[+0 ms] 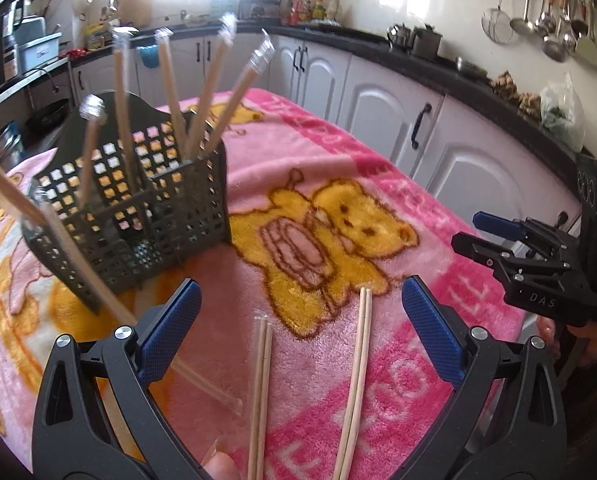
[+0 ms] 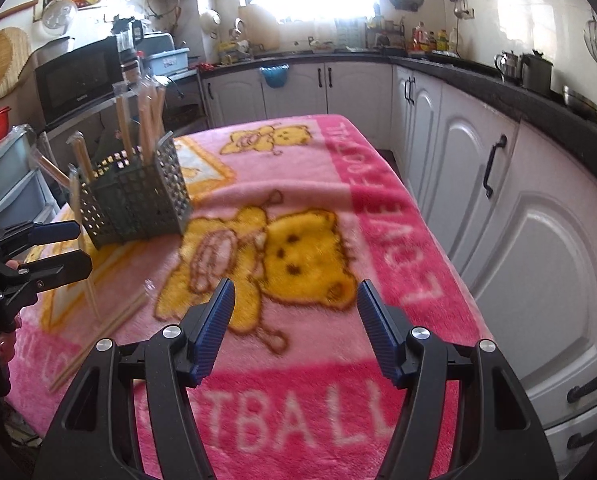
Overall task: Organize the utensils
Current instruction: 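Move both open grippers over the last two chopsticks on the blanket, then close the left gripper on a chopstick while the right gripper closes on the other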
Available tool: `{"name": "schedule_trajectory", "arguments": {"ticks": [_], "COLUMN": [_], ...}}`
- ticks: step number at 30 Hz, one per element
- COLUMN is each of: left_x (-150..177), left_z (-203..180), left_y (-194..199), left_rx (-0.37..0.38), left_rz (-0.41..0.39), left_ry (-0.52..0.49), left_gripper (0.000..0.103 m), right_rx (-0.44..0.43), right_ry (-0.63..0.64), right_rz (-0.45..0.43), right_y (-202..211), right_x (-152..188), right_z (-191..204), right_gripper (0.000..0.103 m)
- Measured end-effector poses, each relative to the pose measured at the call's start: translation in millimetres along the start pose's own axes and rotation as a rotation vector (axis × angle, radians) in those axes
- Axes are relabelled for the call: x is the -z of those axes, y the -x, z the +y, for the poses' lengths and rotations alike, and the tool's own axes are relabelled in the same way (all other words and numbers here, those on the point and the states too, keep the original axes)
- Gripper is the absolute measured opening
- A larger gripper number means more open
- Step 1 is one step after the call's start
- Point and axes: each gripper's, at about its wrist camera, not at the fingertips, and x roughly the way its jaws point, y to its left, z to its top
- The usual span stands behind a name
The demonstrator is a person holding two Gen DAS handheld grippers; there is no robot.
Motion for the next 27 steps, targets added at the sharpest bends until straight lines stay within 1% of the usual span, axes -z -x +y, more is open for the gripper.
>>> {"name": "schedule_trajectory", "arguments": {"ticks": [4,7,8,9,10,11,13,16,19,24,27], "left_x": [3.3,6.0,7.0,7.9,8.7,10.4,12.4,16.3,18.6,21.4,22.4], "left_z": [-5.4,-7.9,-7.9,-7.3,-6.1,-3.2,2.4,10.9,15.0,18.8,18.7], "left_y": [-13.1,-22.9,-26.7,-30.0,-34.3,-39.8,-47.4,-56.1,-63.9,-72.2,-77.6], "left_rx": [-0.005,0.016,0.014,0.014,0.013,0.011,0.014,0.017,0.015,0.022,0.026], "left_rz": [0.049,0.077,0.087,0.094,0.108,0.131,0.158,0.193,0.216,0.237,0.247], "left_ry": [-0.042,-0.059,-0.067,-0.072,-0.075,-0.072,-0.062,-0.04,-0.03,-0.015,-0.011], "left_gripper": [0.093,0.092,0.09,0.086,0.076,0.066,0.057,0.048,0.046,0.046,0.042], "right_rx": [-0.009,-0.047,-0.066,-0.094,-0.123,-0.142,-0.173,-0.207,-0.243,-0.275,-0.282], "right_ry": [-0.017,-0.04,-0.045,-0.044,-0.04,-0.037,-0.024,-0.016,-0.022,-0.038,-0.048], "right_rz": [0.027,0.061,0.075,0.093,0.109,0.118,0.152,0.177,0.201,0.223,0.24], "right_y": [-7.6,-16.8,-20.9,-25.8,-30.4,-33.6,-44.2,-56.0,-67.1,-80.8,-87.2], "right_x": [6.4,9.5,10.3,11.1,11.7,12.6,13.7,13.1,12.8,10.7,11.8], "right_z": [-7.2,-9.5,-8.7,-6.1,-2.6,0.2,7.6,17.0,23.8,28.3,28.9], "right_gripper": [0.061,0.06,0.059,0.053,0.05,0.048,0.041,0.038,0.034,0.03,0.025]}}
